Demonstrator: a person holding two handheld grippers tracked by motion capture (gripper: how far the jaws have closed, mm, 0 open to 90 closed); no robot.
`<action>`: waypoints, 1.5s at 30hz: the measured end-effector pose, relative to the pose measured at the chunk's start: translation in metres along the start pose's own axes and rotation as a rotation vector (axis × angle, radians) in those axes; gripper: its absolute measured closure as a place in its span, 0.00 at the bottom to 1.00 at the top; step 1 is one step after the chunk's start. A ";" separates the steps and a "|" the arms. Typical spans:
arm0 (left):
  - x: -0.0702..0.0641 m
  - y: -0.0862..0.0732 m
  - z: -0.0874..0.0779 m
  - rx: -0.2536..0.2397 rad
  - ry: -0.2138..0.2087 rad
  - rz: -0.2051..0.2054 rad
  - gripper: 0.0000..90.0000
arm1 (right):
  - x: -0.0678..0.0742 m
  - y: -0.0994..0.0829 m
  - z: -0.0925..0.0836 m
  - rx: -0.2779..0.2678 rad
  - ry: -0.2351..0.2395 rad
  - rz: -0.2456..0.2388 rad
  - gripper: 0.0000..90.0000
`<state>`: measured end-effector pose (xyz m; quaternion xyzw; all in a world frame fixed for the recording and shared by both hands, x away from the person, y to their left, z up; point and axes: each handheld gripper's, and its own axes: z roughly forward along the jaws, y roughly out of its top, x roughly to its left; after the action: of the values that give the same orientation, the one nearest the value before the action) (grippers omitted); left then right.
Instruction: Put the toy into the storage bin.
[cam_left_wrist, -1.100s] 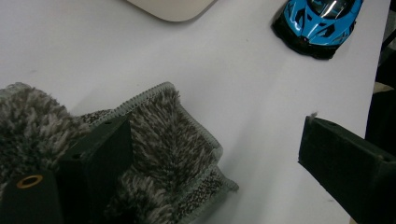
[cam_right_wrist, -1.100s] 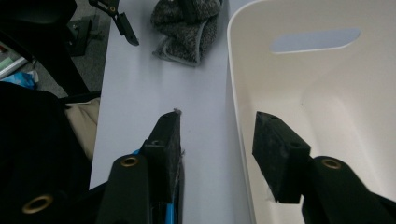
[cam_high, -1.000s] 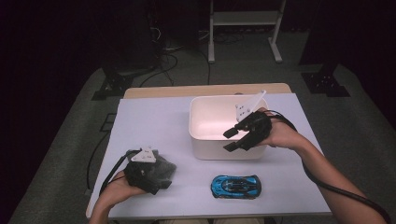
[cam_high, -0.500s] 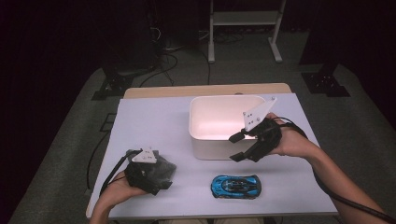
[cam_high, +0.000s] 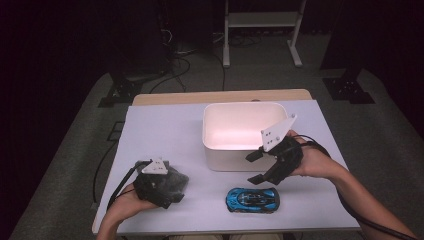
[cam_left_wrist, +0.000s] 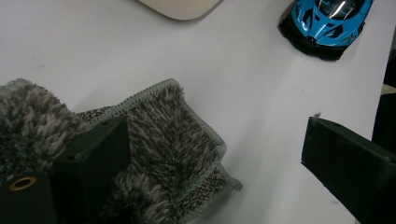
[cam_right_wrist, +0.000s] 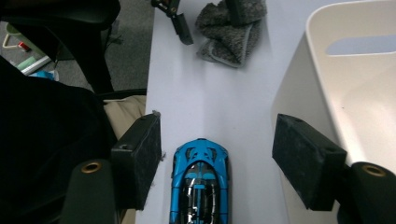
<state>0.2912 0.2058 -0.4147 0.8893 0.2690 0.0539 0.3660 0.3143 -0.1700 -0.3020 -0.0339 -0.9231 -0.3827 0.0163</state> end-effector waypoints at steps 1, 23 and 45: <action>0.000 0.000 0.001 0.002 0.001 -0.002 0.08 | 0.002 0.000 0.001 0.002 0.004 -0.007 0.35; -0.002 0.000 0.001 0.008 0.028 0.001 0.02 | 0.014 -0.041 0.049 0.078 0.048 0.026 0.31; -0.009 -0.002 -0.004 0.008 0.030 0.003 0.02 | 0.011 -0.069 0.081 0.140 0.000 0.066 0.25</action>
<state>0.2813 0.2047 -0.4125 0.8902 0.2733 0.0670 0.3582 0.2974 -0.1608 -0.4074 -0.0632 -0.9459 -0.3167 0.0312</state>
